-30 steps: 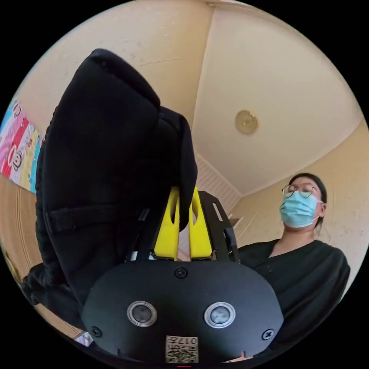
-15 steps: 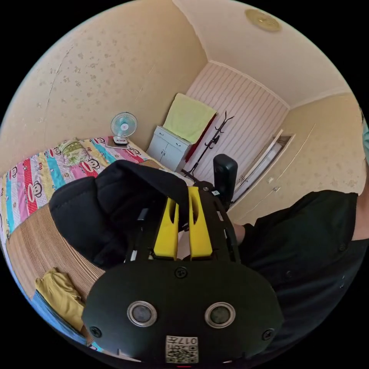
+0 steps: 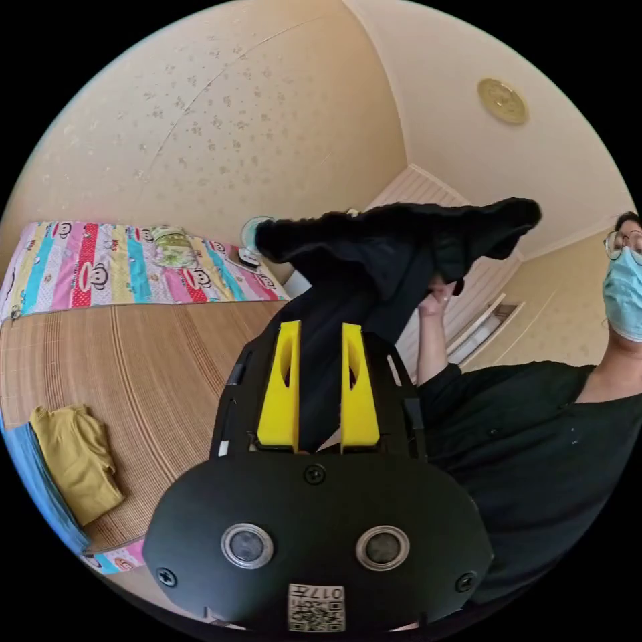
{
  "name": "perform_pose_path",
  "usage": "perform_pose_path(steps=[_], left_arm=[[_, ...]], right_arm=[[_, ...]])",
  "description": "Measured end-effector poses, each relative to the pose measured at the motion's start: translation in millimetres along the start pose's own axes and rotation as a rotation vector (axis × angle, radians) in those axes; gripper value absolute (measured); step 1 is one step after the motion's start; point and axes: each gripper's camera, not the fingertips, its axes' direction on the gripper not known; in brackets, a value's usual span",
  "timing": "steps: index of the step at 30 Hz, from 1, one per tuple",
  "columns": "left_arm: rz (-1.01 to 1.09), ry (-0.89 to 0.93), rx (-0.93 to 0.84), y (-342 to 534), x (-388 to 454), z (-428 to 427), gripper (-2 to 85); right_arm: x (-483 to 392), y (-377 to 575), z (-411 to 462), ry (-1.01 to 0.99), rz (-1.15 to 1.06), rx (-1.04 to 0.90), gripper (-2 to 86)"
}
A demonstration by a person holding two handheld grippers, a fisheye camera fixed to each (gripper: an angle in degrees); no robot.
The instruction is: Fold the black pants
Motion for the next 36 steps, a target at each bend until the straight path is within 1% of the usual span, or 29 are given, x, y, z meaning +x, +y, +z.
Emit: perform_pose_path(steps=[1,2,3,4,5,6,7,8,10,11,12,13,14,15,17,20,23,26,31,36], left_arm=[[-0.003,-0.058,-0.004,2.4,-0.2,6.7,11.8],[0.013,-0.085,0.014,1.9,5.0,13.5,13.3],[0.027,-0.084,0.03,0.6,9.8,16.5,13.7],[0.066,-0.068,0.086,-2.3,23.5,19.6,14.5],[0.133,-0.055,0.157,-4.1,43.0,19.1,14.0],[0.168,-0.063,0.2,-3.8,54.7,17.0,13.7],[0.244,-0.111,0.308,0.8,80.8,8.1,11.2],[0.307,-0.194,0.424,9.3,107.1,-3.3,9.3],[0.35,-0.308,0.557,18.3,137.6,-16.5,7.0],[0.419,-0.322,0.61,21.1,153.4,-22.2,5.3],[0.454,-0.315,0.621,20.4,159.2,-24.2,4.9],[0.508,-0.272,0.609,14.1,167.0,-28.0,4.2],[0.512,-0.201,0.589,3.5,168.6,-32.7,3.2],[0.497,-0.158,0.585,-2.2,167.4,-35.3,2.7],[0.41,0.027,0.64,-19.0,155.6,-47.4,1.3],[0.296,0.142,0.684,-39.9,142.0,-55.3,0.6],[0.315,0.181,0.7,-53.8,157.5,-46.8,0.5],[0.379,0.158,0.706,-63.4,195.2,-29.2,0.6],[0.411,0.109,0.689,-82.0,250.5,8.6,1.9],[0.43,0.125,0.694,-101.0,291.0,36.2,2.5]], right_arm=[[-0.4,-13.7,-2.7,-0.08,-0.007,0.045,8.2],[-0.1,-20.1,-2.7,-0.122,-0.007,0.064,8.2],[2.3,-31.5,0.1,-0.211,0.006,0.097,8.4],[6.8,-41.1,6.7,-0.301,0.033,0.121,8.5],[9.5,-44.9,11.2,-0.341,0.051,0.127,8.5],[15.1,-50.5,21.6,-0.411,0.088,0.128,8.6],[20.1,-53.4,31.5,-0.455,0.116,0.12,8.9],[22.8,-53.9,35.2,-0.465,0.133,0.115,9.0],[33.6,-50.5,41.5,-0.436,0.194,0.087,9.5],[35.7,-48.7,41.8,-0.424,0.204,0.076,9.5],[39.7,-44.4,43.0,-0.408,0.219,0.052,9.5],[43.8,-39.5,45.5,-0.41,0.232,0.026,9.6],[46.0,-36.6,47.2,-0.412,0.24,0.016,9.7],[49.4,-30.6,51.1,-0.413,0.255,0.0,9.8],[54.9,-21.0,57.7,-0.426,0.29,-0.021,10.1],[58.8,-3.6,66.6,-0.429,0.328,-0.067,10.5],[56.1,13.7,77.0,-0.454,0.347,-0.094,10.9],[41.3,28.0,88.2,-0.385,0.333,-0.146,11.7],[-8.3,56.7,113.0,-0.142,0.259,-0.278,12.3],[-69.3,75.8,116.6,0.047,0.15,-0.273,10.8]])
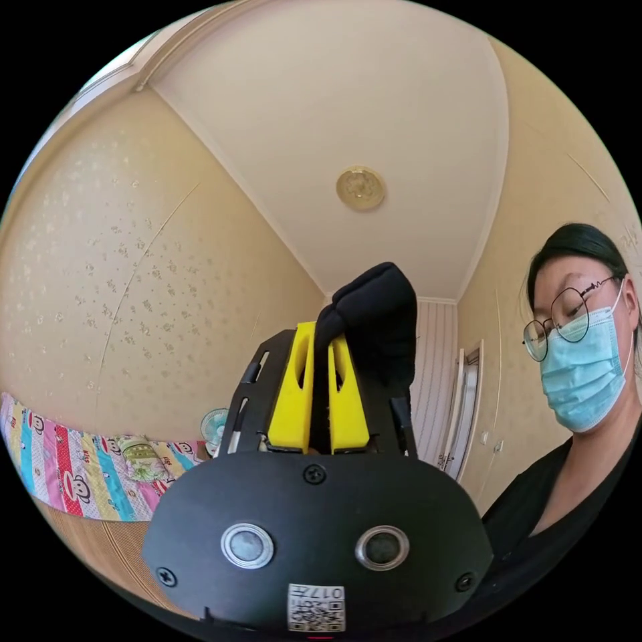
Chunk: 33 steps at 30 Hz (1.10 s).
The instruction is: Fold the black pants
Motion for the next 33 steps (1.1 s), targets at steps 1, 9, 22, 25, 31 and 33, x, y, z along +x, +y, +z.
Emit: perform_pose_path(steps=[1,9,22,25,31,33], left_arm=[[0.013,-0.016,0.01,-3.2,9.1,7.9,2.6],[0.031,-0.208,0.013,-33.1,62.0,67.3,3.1],[0.135,-0.275,-0.04,-51.7,140.4,136.0,2.7],[0.101,-0.256,-0.077,-58.0,141.6,144.0,2.8],[0.091,-0.299,-0.085,-80.8,139.3,134.3,3.1],[0.097,-0.317,-0.087,-91.5,135.2,127.6,3.2]], right_arm=[[-10.8,6.6,-4.3,0.027,-0.009,0.017,10.2],[-91.5,43.5,-85.1,0.121,-0.103,0.308,9.5],[-263.9,26.4,-29.6,0.893,-0.676,0.412,14.9],[-259.7,18.5,-10.7,0.845,-0.685,0.324,15.3],[-257.7,-12.7,-1.4,0.985,-0.709,0.207,6.2],[-255.9,-28.2,-14.4,1.085,-0.685,0.218,3.6]])
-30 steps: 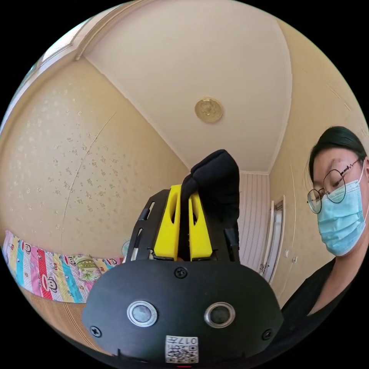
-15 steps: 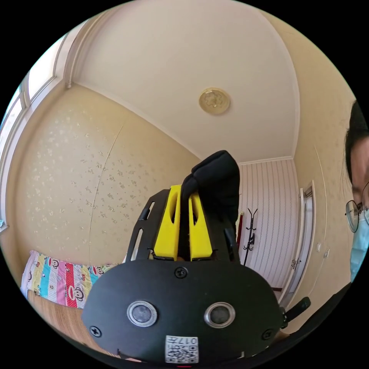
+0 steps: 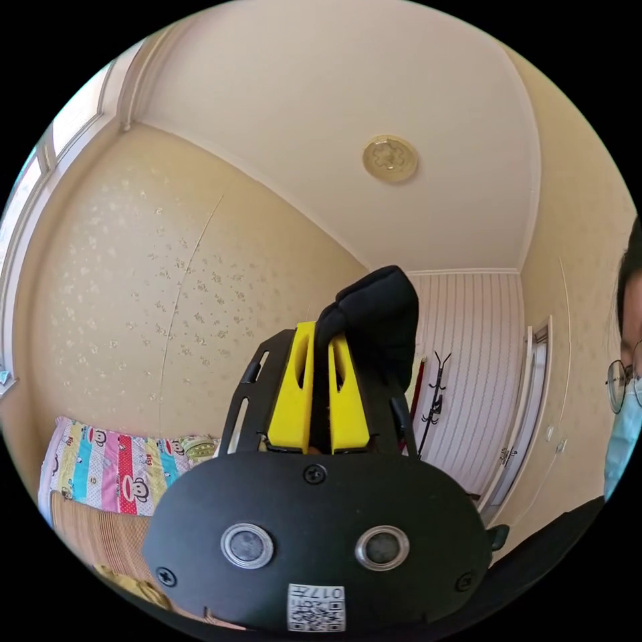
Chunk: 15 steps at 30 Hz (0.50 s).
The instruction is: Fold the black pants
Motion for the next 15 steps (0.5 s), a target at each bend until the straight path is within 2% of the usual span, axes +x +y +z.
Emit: perform_pose_path(steps=[4,7,12,15], left_arm=[[0.028,0.018,-0.052,-26.5,-20.9,-9.0,3.4],[0.074,0.115,-0.101,-46.2,-40.0,-20.8,3.4],[0.247,0.296,-0.214,-83.3,-57.4,-48.4,3.2],[0.292,0.278,-0.222,-101.4,-64.0,-80.0,3.2]], right_arm=[[76.0,-15.7,-4.4,0.163,0.21,0.087,2.9],[134.1,-28.2,-15.0,0.164,0.396,0.191,2.8],[193.9,-53.5,-27.6,0.116,0.54,0.334,2.6],[223.5,-75.8,-24.1,0.18,0.637,0.258,2.3]])
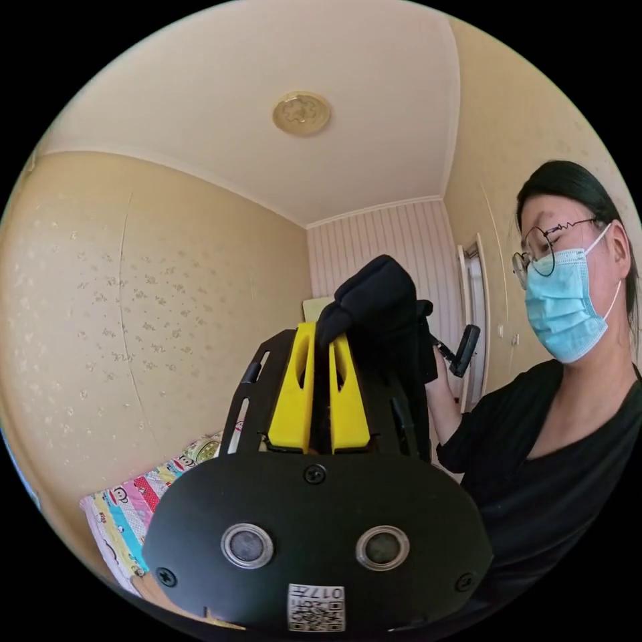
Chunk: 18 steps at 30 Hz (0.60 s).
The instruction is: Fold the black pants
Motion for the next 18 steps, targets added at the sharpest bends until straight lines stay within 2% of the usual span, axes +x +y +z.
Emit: perform_pose_path(steps=[2,4,6,11,14,15,17,18], left_arm=[[-0.073,-0.087,0.018,-1.5,-4.1,-30.5,3.3],[-0.156,-0.133,0.071,-0.1,-8.8,-56.1,3.4],[-0.196,-0.139,0.138,1.2,-12.1,-79.7,3.5],[-0.223,-0.178,0.205,-11.4,-40.2,-122.4,3.7],[-0.311,-0.189,0.119,-24.9,-95.2,-112.0,3.8],[-0.336,-0.185,0.092,-27.1,-111.9,-106.3,3.8],[-0.414,-0.194,-0.036,-41.4,-200.3,-65.3,4.0],[-0.423,-0.201,-0.082,-48.2,-227.7,-51.0,4.1]], right_arm=[[5.5,-18.8,7.4,-0.024,0.006,-0.045,2.0],[15.9,-37.2,5.7,-0.186,-0.012,-0.012,1.8],[21.8,-46.2,3.3,-0.261,-0.006,0.014,1.7],[33.6,-48.2,1.4,-0.253,0.031,0.05,1.6],[47.7,-37.5,29.1,-0.168,0.021,0.015,1.7],[57.8,-30.4,56.1,-0.128,0.027,-0.037,1.8],[76.7,-13.6,113.1,-0.08,0.028,-0.126,2.0],[90.4,0.1,166.4,-0.051,0.007,-0.201,2.2]])
